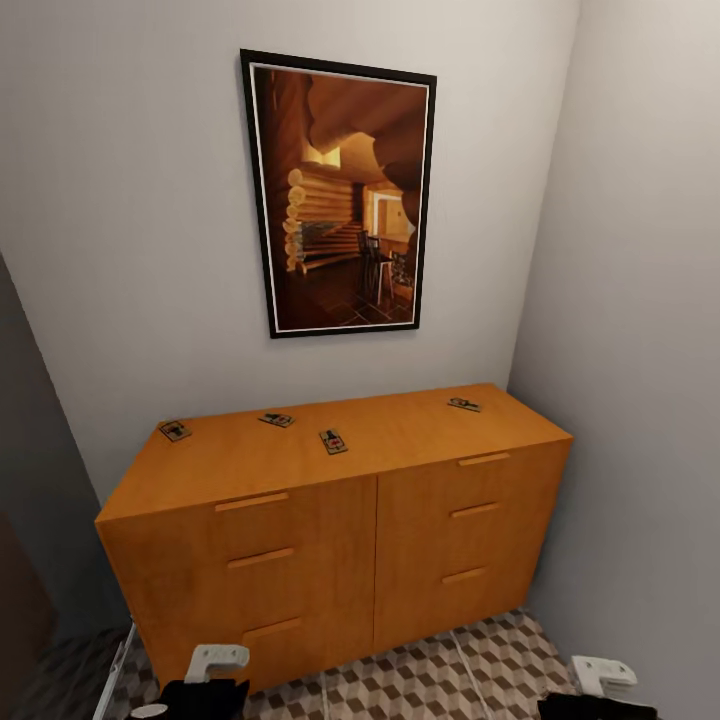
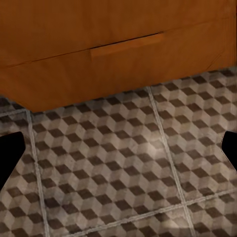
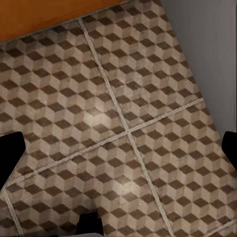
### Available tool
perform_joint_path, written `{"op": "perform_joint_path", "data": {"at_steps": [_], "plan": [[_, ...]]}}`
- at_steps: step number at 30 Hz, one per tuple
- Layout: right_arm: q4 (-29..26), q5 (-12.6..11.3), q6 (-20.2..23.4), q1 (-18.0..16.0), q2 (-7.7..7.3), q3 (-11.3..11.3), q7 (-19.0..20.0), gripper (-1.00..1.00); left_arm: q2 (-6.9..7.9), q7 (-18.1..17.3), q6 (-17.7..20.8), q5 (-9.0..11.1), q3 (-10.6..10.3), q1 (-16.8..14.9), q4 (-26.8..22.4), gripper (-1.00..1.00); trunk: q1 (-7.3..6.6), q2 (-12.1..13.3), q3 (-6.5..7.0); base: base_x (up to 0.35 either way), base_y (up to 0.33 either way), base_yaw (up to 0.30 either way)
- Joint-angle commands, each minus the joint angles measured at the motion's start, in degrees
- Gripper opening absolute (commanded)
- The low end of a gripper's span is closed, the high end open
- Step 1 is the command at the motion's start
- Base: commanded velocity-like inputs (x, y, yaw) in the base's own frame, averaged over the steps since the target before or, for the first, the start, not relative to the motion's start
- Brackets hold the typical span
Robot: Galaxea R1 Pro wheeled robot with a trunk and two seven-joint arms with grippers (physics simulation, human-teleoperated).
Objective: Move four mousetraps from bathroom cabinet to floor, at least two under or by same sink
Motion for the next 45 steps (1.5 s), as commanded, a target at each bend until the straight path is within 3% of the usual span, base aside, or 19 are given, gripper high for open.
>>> {"op": "perform_joint_path", "data": {"at_steps": [1, 8, 14, 21, 29, 45], "plan": [[-1.72, 0.03, 1.61, -0.01, -0.01, -0.36, -0.04, 1.0, -0.03, 0.05, 1.11, 0.18, -0.2, -0.01, -1.01, 1.0, 0.0, -0.03, -0.05, 0.0, 0.0, 0.0], [-10.75, 0.29, 8.98, 0.03, -0.44, -2.1, 0.04, 1.0, -0.63, -0.04, 5.53, 0.19, -2.11, -0.01, -7.35, 1.0, 0.0, -0.03, -0.05, 0.0, 0.0, 0.0], [-13.85, 0.35, 12.75, -1.31, -2.09, -2.62, 0.19, 1.0, -1.18, -0.02, 9.95, 0.15, -5.05, -0.01, -12.75, 1.0, 0.0, -0.03, -0.05, 0.0, 0.0, 0.0], [-14.49, 0.36, 13.5, -4.04, -3.26, -2.75, 0.29, 1.0, -4.56, 0.31, 11.91, -0.57, -6.33, -0.01, -14.34, 1.0, 0.0, -0.03, -0.05, 0.0, 0.0, 0.0], [-14.62, 0.36, 13.5, -6.28, -3.77, -2.78, 0.31, 1.0, -6.76, 0.31, 12.75, -1.91, -7.26, -0.5, -14.69, 1.0, 0.0, -0.03, -0.05, 0.0, 0.0, 0.0], [-14.65, 0.36, 13.5, -8.7, -3.99, -2.77, 0.29, 1.0, -8.07, 0.36, 13.98, -2.34, -8.44, -7.51, -14.7, 1.0, 0.0, -0.03, -0.05, 0.0, 0.0, 0.0]]}}
